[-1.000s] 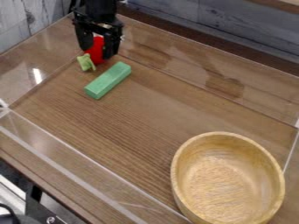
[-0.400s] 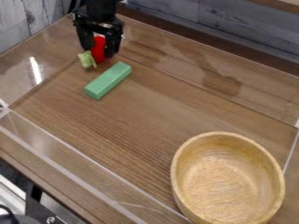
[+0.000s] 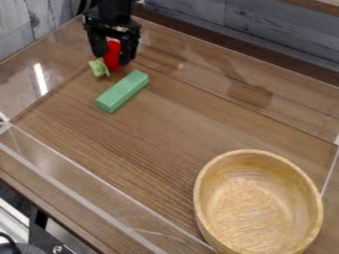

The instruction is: Move the red object to the right side of the table

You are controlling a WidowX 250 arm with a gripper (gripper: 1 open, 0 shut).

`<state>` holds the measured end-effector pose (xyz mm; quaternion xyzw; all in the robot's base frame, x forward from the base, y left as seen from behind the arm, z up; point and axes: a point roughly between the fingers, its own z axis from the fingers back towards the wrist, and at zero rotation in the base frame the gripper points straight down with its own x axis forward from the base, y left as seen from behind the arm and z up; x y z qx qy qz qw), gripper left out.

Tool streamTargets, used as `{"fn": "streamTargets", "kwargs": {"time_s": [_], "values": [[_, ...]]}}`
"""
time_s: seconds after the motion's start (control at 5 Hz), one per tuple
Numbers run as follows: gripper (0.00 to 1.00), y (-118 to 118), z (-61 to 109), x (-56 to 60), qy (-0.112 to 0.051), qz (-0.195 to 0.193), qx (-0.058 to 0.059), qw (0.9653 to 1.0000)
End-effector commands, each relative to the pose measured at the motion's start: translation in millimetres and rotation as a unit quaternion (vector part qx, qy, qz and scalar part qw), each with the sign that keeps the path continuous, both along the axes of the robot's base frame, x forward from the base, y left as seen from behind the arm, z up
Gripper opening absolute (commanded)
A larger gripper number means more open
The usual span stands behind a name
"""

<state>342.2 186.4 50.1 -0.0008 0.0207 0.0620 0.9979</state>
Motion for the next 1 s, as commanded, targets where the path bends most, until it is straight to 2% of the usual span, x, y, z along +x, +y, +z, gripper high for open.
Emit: {"fn": "streamTargets", "kwargs": {"time_s": [0.0,0.6,0.8], "values": [[1.00,10.3,24.3,8.3,-0.034,0.009,0.017,0.9993],[1.00,11.5,22.6,11.4,-0.030,0.018,0.016,0.9993],[0.00,12.0,17.3,12.6,-0.026,0.019,0.017,0.9993]]}}
